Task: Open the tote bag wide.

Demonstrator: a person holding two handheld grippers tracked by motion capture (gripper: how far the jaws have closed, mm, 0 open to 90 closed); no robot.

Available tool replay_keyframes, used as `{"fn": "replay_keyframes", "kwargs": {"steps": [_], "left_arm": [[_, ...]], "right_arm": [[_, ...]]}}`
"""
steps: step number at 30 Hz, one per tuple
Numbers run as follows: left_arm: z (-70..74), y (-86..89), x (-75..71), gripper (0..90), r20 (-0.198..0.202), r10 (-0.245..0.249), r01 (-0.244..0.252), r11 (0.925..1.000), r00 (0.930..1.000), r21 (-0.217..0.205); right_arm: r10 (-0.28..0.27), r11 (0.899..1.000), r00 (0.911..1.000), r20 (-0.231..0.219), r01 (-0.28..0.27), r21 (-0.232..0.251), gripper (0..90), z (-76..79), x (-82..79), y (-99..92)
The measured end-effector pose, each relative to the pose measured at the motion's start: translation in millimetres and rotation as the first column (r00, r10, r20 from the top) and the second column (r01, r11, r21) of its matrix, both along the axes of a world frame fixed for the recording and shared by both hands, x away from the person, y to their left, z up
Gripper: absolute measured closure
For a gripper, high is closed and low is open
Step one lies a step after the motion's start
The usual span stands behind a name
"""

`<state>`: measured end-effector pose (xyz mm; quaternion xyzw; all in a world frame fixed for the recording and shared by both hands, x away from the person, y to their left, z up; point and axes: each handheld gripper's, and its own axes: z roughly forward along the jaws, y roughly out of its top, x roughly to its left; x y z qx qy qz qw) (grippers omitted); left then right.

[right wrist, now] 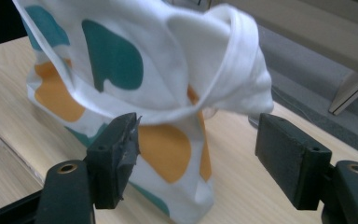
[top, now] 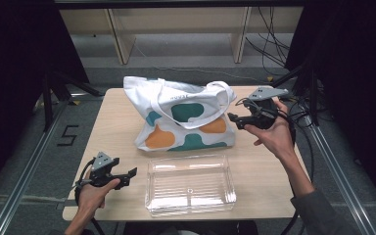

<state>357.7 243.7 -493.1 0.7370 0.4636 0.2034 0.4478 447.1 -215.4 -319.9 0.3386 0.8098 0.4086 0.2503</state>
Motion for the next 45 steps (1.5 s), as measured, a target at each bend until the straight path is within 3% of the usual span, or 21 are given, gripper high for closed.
{"fn": "replay_keyframes", "kwargs": {"steps": [8, 9, 13, 15, 16, 20, 28, 31, 35, 41, 45], "left_arm": [[0.6, -0.2, 0.2, 16.3, 0.007, -0.009, 0.009, 1.0, 0.9999, -0.002], [0.6, -0.1, -0.2, 16.3, 0.008, -0.008, 0.008, 1.0, 0.9999, -0.001], [1.3, 1.2, 0.1, 16.3, 0.015, -0.011, 0.011, 0.9999, 0.9998, 0.002], [1.2, 1.1, -0.2, 16.4, 0.016, -0.013, 0.013, 0.9999, 0.9998, 0.001], [1.1, 1.2, -0.2, 16.4, 0.015, -0.013, 0.013, 0.9999, 0.9998, 0.002], [0.8, 1.4, 0.3, 16.7, 0.013, -0.018, 0.018, 0.9998, 0.9997, 0.006], [0.3, 1.3, 0.5, 16.9, 0.013, -0.018, 0.018, 0.9998, 0.9998, 0.012], [0.1, 1.4, 0.5, 17.1, 0.014, -0.02, 0.02, 0.9997, 0.9997, 0.013], [-0.2, 0.8, 0.8, 17.1, 0.007, -0.015, 0.015, 0.9999, 0.9999, 0.002], [-0.4, 1.0, 0.5, 17.1, 0.007, -0.012, 0.012, 0.9999, 0.9999, 0.007], [0.1, 0.9, 0.8, 17.1, 0.008, -0.02, 0.02, 0.9998, 0.9998, 0.011]], "right_arm": [[-0.013, 1.0, 0.9984, 0.055, 0.014, -0.022, 33.3, 26.9, 22.9, 17.5], [-0.009, 1.0, 0.9993, 0.037, 0.01, -0.029, 34.0, 31.1, 27.0, 19.2], [-0.017, 0.999, 0.999, 0.041, 0.018, -0.033, 37.4, 40.7, 46.4, 28.5], [-0.021, 0.999, 0.9997, 0.011, 0.021, -0.041, 38.4, 45.3, 54.5, 34.1], [-0.021, 0.998, 0.9994, 0.029, 0.022, -0.051, 38.6, 46.6, 59.9, 36.7], [-0.025, 0.995, 0.9994, -0.024, 0.023, -0.095, 39.4, 51.9, 74.9, 48.8], [-0.042, 0.991, 0.9971, -0.063, 0.034, -0.133, 42.4, 47.1, 102.8, 65.6], [-0.037, 0.985, 0.9932, -0.111, 0.018, -0.169, 43.0, 42.0, 114.6, 70.6], [-0.038, 0.984, 0.9914, -0.126, 0.015, -0.179, 44.7, 38.7, 120.4, 73.8], [-0.03, 0.981, 0.9861, -0.163, -0.002, -0.193, 55.2, 31.9, 126.9, 78.4], [-0.006, 0.976, 0.9836, -0.18, -0.033, -0.215, 70.3, 29.3, 128.6, 78.0]]}}
